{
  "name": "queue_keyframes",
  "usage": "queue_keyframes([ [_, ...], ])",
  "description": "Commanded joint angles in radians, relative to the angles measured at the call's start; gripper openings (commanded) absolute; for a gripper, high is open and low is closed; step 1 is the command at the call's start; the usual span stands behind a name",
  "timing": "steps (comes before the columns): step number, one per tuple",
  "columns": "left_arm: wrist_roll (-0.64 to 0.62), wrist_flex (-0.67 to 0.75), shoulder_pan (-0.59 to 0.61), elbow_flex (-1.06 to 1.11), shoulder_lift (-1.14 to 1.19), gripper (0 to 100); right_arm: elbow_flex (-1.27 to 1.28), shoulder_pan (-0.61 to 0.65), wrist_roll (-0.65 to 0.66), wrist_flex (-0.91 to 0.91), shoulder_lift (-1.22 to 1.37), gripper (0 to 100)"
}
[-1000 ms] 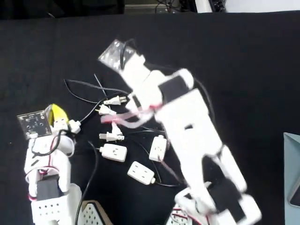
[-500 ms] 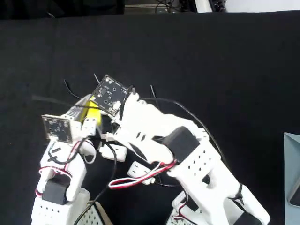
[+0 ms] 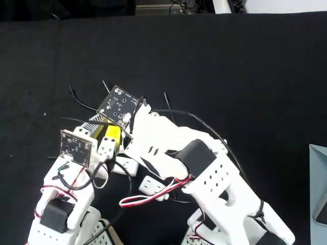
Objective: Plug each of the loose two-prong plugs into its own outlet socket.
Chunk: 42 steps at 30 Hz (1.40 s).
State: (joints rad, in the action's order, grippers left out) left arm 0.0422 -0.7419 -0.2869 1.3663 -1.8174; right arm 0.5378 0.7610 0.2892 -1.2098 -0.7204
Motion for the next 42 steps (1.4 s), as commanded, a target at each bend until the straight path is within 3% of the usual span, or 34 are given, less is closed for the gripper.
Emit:
queue_keyframes([
  [1, 0.020, -0.023, -0.007, -0.065, -0.005, 3, -0.004, 0.003, 0.003, -0.005, -0.016, 1.1],
  [5, 0.020, -0.028, 0.002, -0.077, -0.005, 3, 0.004, -0.083, -0.003, -0.009, -0.025, 1.1],
  [15, 0.021, -0.278, 0.151, -0.125, 0.003, 4, 0.070, -0.396, -0.054, -0.066, -0.206, 1.1],
  [19, 0.021, -0.350, 0.145, -0.104, 0.006, 10, 0.173, -0.423, -0.054, -0.066, -0.351, 1.1],
  [23, 0.063, -0.385, 0.145, -0.122, 0.089, 11, 0.292, -0.423, -0.054, -0.064, -0.456, 1.2],
  [38, 0.137, -0.384, 0.145, -0.355, 0.729, 11, 0.372, -0.471, -0.110, -0.038, -0.506, 1.1],
  [42, 0.201, -0.384, 0.147, -0.415, 0.887, 17, 0.421, -0.511, -0.152, 0.025, -0.506, 1.1],
])
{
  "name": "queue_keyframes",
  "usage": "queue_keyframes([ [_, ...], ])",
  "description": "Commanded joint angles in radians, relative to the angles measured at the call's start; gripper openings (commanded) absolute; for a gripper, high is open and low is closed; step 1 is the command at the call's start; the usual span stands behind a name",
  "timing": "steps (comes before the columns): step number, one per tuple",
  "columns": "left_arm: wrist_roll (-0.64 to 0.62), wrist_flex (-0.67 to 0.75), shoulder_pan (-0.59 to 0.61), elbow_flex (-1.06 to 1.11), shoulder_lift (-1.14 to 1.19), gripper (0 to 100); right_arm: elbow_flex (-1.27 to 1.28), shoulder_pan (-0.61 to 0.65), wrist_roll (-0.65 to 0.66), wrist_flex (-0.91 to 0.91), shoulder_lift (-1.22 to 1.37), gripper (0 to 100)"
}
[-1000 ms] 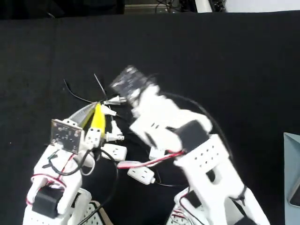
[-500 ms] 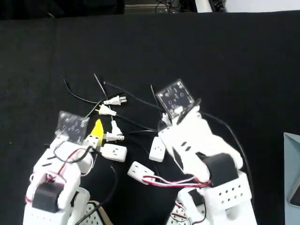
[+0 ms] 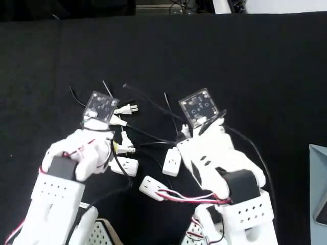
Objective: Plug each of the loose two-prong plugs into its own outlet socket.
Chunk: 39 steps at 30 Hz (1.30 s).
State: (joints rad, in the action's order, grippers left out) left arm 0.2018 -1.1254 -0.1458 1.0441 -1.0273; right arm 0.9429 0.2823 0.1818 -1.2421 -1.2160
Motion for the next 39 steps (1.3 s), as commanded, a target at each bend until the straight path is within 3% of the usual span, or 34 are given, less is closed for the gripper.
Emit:
queue_keyframes([
  [1, 0.052, 0.000, 0.008, -0.111, 0.140, 18, 0.042, -0.032, -0.061, 0.087, -0.010, 1.1],
  [5, 0.120, -0.008, 0.005, -0.168, 0.278, 21, 0.145, -0.032, -0.083, 0.224, -0.012, 1.1],
  [10, 0.307, -0.006, -0.025, -0.170, 0.361, 21, 0.216, -0.031, -0.178, 0.324, -0.016, 1.1],
  [13, 0.420, -0.008, -0.050, -0.170, 0.384, 23, 0.226, -0.032, -0.232, 0.350, -0.016, 1.1],
  [20, 0.531, -0.008, -0.137, -0.168, 0.448, 29, 0.245, -0.034, -0.256, 0.350, -0.018, 1.1],
  [26, 0.571, 0.006, -0.180, -0.179, 0.586, 29, 0.268, -0.064, -0.258, 0.362, -0.019, 1.1],
  [33, 0.566, 0.143, -0.173, -0.170, 0.733, 28, 0.308, -0.092, -0.258, 0.405, -0.019, 1.2],
  [39, 0.497, 0.233, -0.177, -0.179, 0.752, 18, 0.309, -0.092, -0.256, 0.405, -0.019, 1.2],
])
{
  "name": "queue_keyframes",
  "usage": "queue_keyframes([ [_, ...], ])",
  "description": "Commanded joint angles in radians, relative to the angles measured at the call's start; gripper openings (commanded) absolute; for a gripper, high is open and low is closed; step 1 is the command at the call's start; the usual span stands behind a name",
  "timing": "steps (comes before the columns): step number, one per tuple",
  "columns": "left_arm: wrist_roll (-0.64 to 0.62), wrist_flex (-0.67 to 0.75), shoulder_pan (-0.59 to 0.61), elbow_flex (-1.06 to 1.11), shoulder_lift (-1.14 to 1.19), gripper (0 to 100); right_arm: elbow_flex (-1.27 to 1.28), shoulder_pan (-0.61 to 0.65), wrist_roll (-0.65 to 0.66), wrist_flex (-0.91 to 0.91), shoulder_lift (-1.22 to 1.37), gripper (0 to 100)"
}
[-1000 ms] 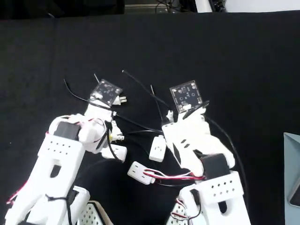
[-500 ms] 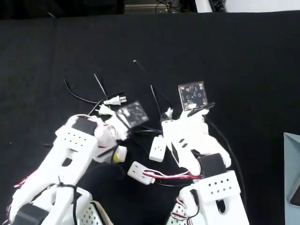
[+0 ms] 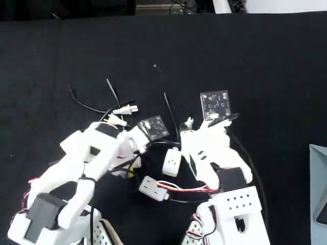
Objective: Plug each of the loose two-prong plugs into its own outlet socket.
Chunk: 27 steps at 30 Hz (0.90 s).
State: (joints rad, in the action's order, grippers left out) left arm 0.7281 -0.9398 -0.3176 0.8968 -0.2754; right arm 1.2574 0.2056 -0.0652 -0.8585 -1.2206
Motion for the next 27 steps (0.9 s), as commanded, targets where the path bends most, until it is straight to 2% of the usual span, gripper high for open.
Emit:
queue_keyframes([
  [1, -0.038, 0.058, -0.007, -0.033, 0.000, 15, -0.005, -0.015, -0.009, 0.021, -0.015, 1.2],
  [6, -0.064, 0.084, -0.010, -0.042, -0.002, 2, -0.005, -0.015, -0.009, 0.020, -0.015, 1.2],
  [10, -0.092, -0.032, -0.002, -0.091, -0.002, 3, -0.005, -0.015, -0.009, 0.017, -0.015, 1.2],
  [15, -0.236, -0.153, -0.001, -0.130, -0.002, 3, -0.004, -0.012, -0.009, 0.017, -0.015, 1.2],
  [17, -0.269, -0.150, 0.001, -0.127, 0.009, 6, -0.004, -0.012, -0.009, 0.017, -0.015, 1.2],
  [22, -0.316, -0.149, 0.079, -0.130, 0.000, 24, -0.004, -0.012, -0.009, 0.017, -0.010, 1.2],
  [27, -0.285, -0.078, 0.199, -0.147, 0.009, 26, -0.004, -0.012, -0.009, 0.015, -0.007, 1.2],
])
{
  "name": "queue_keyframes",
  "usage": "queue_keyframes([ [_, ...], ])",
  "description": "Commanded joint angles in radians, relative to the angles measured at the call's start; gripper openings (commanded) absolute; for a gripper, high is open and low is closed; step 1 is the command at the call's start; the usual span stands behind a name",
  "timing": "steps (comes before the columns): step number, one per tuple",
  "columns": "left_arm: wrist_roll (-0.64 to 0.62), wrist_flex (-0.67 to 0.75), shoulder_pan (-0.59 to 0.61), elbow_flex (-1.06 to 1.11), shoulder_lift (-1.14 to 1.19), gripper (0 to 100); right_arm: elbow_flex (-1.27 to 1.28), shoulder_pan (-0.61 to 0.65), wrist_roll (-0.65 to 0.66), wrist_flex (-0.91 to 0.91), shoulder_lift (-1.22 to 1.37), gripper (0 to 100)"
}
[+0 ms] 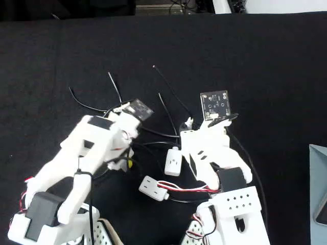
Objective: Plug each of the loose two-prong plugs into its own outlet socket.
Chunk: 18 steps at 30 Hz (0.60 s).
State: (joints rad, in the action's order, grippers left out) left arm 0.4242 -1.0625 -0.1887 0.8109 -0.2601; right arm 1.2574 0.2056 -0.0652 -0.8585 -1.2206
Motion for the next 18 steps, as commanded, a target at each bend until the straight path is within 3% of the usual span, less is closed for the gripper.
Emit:
queue_keyframes([
  [1, 0.032, 0.068, 0.093, -0.058, -0.005, 26, -0.004, -0.012, -0.009, 0.015, -0.007, 1.2],
  [9, 0.048, 0.112, 0.199, -0.067, -0.015, 26, 0.013, -0.012, -0.009, 0.021, -0.013, 1.2],
  [18, 0.041, -0.069, 0.180, -0.211, -0.017, 26, 0.013, -0.012, -0.009, 0.021, -0.013, 1.2],
])
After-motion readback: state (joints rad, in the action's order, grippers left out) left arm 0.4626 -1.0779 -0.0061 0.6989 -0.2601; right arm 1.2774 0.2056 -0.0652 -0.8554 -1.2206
